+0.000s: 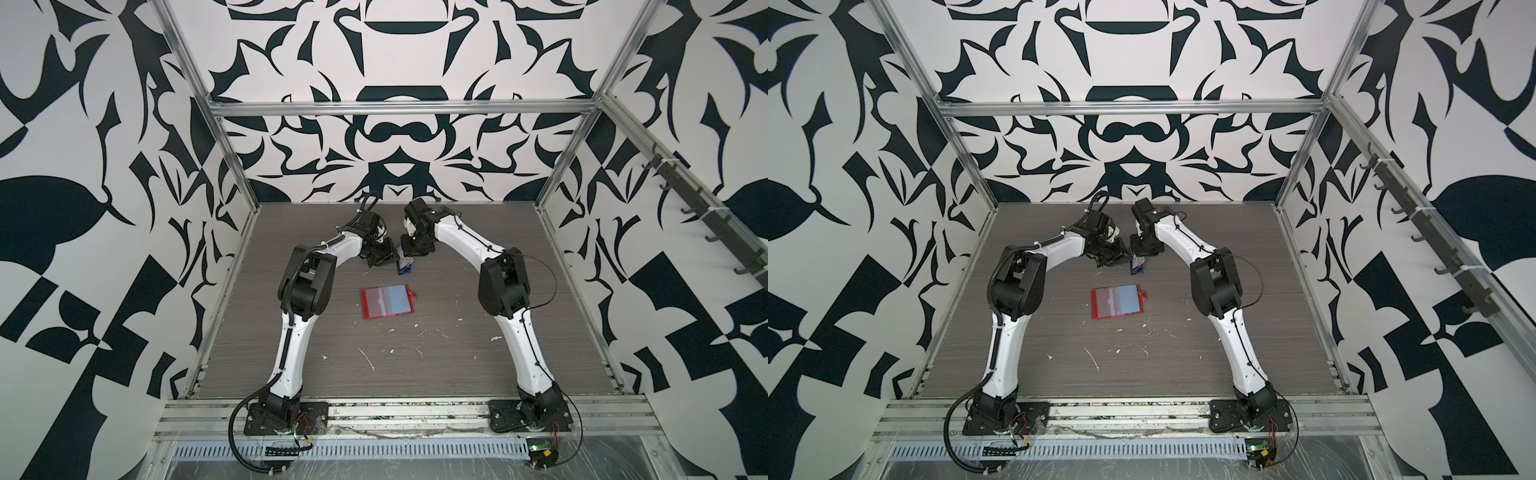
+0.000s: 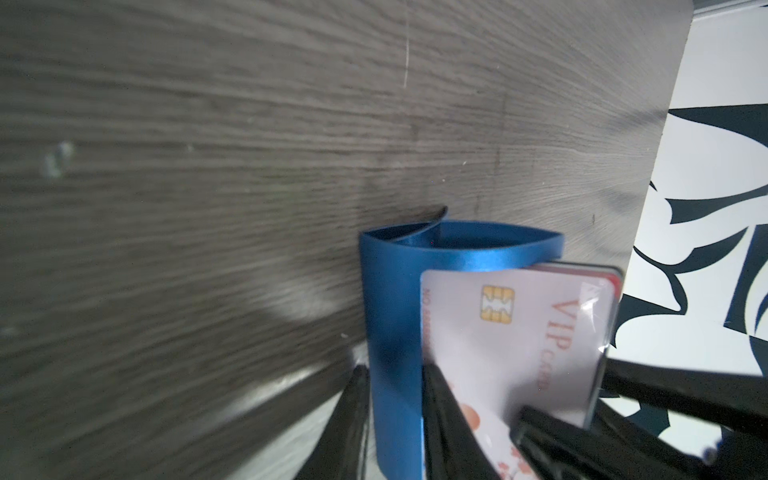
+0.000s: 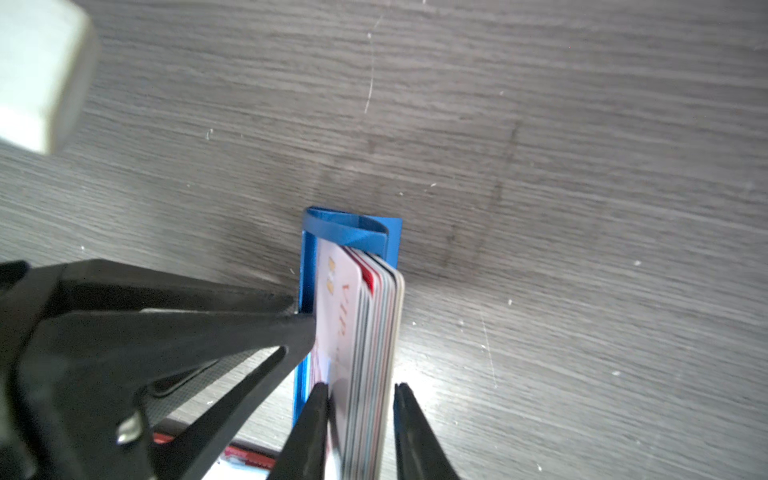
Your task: Put the credit cards into the card holder
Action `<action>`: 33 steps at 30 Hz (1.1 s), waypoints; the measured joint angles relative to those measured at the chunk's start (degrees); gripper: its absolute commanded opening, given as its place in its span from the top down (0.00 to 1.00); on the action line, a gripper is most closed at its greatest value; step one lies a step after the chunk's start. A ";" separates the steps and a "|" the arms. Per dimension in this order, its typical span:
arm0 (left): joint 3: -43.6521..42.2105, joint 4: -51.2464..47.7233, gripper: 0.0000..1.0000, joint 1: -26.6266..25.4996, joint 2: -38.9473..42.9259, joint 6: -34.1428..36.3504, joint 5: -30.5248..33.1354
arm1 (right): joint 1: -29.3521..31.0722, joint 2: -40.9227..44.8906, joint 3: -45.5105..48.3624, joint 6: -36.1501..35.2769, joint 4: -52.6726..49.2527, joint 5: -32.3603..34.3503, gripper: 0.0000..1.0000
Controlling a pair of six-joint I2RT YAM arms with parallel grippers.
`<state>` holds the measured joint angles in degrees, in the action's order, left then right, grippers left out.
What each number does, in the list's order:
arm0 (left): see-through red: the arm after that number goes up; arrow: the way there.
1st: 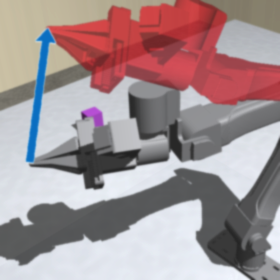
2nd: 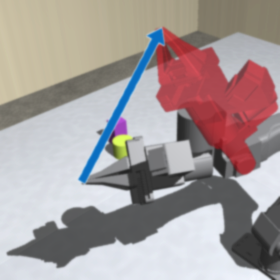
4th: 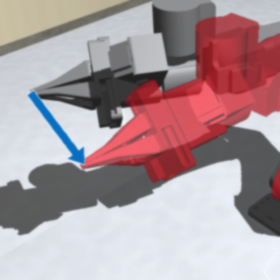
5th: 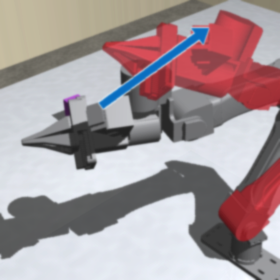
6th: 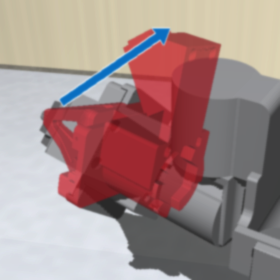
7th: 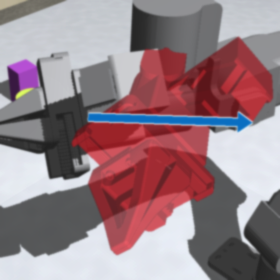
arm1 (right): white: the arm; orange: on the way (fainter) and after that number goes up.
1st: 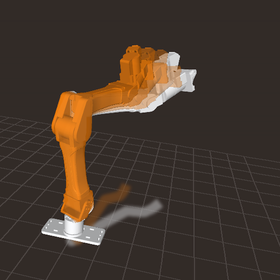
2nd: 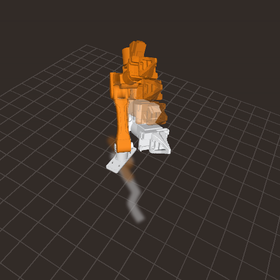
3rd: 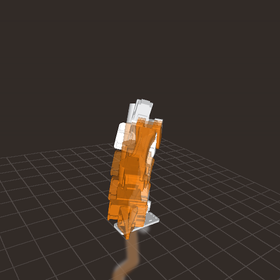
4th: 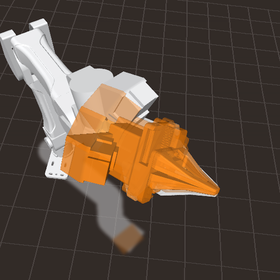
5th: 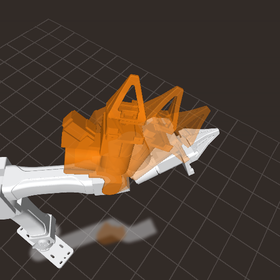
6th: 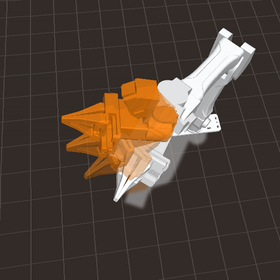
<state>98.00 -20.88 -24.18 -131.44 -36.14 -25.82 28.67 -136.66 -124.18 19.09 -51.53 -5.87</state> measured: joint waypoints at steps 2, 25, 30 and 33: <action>0.00 -0.07 0.74 -0.04 0.00 0.07 0.00 | 0.00 0.00 -0.52 -0.13 -0.46 0.44 0.73; 0.02 -0.66 0.74 -0.20 -0.02 0.15 -0.17 | 0.22 0.00 -2.40 -1.27 -2.29 1.90 0.79; 0.02 -0.68 0.74 -0.20 -0.02 0.15 -0.17 | 0.33 0.00 -2.54 -1.33 -2.49 2.43 0.77; 0.02 -0.70 0.74 -0.20 -0.02 0.15 -0.20 | 0.33 0.00 -2.64 -1.40 -2.69 2.71 0.75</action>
<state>98.02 -21.58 -24.38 -131.46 -35.99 -26.02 28.99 -136.66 -126.82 17.69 -54.22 -3.16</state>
